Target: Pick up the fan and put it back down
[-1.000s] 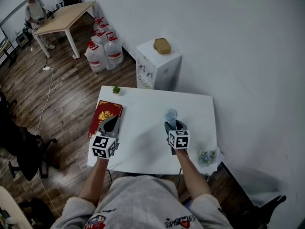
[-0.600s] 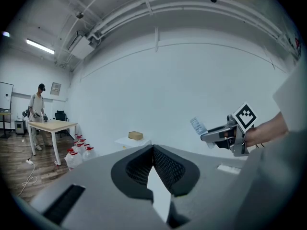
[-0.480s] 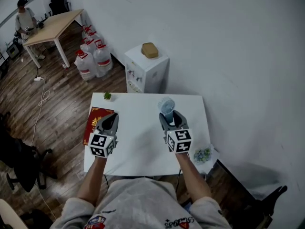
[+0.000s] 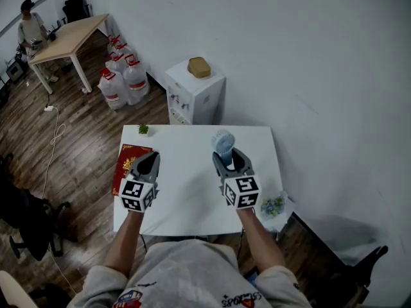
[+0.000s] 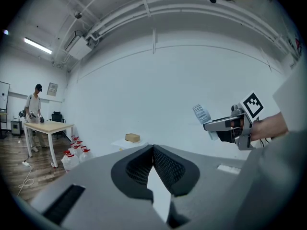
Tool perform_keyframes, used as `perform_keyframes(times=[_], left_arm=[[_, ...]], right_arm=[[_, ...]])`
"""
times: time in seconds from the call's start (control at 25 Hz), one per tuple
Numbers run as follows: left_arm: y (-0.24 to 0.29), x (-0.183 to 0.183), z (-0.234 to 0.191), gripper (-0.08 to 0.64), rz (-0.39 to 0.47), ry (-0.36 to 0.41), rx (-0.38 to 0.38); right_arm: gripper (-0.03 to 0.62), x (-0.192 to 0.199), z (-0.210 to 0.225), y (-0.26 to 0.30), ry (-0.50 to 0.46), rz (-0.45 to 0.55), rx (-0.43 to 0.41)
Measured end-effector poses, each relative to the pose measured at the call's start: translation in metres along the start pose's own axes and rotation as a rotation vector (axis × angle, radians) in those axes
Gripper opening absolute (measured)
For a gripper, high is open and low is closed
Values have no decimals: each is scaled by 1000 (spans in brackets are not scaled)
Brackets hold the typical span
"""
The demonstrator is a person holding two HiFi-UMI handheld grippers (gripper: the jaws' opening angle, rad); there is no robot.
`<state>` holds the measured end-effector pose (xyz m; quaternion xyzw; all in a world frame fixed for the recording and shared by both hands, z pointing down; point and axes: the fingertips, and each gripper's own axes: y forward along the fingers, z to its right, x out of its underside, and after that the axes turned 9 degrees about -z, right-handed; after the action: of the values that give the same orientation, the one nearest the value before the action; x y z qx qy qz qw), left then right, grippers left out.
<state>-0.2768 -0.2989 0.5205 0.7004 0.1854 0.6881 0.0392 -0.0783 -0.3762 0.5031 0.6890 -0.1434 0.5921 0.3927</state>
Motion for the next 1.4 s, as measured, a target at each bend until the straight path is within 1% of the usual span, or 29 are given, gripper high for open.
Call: perform_keyframes(times=[0.28,0.48,0.8,1.12,1.4], left_arm=[[-5,6,0,5,-9,-4,2],[5,8,1,5,-16,-3,9],[14,10,13,5,-28,0,41],[44,15,41,5,-52,12,115],[78,21,88,5,-78,22,218]], right_arm=[[219,5,-5,-3,3,-6,1],[219,9,1,3,9,-12,3],[219,19,10,-5,18,-28,26],[219,42,37,-21,64,-50,82],[219,72,72,-51,110,-79,163]])
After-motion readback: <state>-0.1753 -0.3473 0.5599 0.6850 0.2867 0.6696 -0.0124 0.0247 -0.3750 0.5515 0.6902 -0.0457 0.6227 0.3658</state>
